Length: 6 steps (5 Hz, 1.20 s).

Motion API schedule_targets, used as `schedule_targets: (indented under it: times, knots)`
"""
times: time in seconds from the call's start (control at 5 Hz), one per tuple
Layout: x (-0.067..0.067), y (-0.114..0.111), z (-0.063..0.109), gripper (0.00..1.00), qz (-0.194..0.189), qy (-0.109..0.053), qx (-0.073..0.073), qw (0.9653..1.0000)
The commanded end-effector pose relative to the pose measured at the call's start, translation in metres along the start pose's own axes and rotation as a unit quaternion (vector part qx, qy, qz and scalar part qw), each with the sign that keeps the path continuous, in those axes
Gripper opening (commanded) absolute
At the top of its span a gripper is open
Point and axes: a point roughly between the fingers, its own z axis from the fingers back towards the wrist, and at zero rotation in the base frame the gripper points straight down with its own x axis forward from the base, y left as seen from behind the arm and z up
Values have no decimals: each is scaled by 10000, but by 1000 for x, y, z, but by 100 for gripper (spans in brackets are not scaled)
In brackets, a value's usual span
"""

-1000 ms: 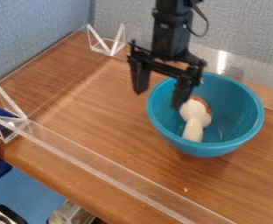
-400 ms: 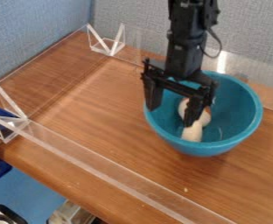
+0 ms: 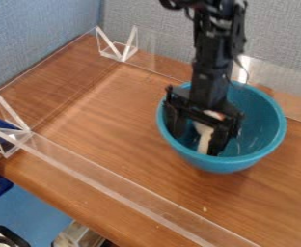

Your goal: Remove the mushroom from inside the blue bowl and put it on the table

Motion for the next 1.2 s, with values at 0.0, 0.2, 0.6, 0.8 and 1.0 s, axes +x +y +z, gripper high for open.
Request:
schedule_targets:
  times: [0.0,0.2,0.6,0.8,1.0]
  knots:
    - [6,-1,2,0,-43,-148,50,9999]
    - [8,0,-2,0,-51,-145,71,9999]
    - [10,1,-4,0,-75,-157,113,9998]
    - [10,2,-4,0,-90,-166,138,9997]
    - [10,3,-3,0,-105,-175,163,9997]
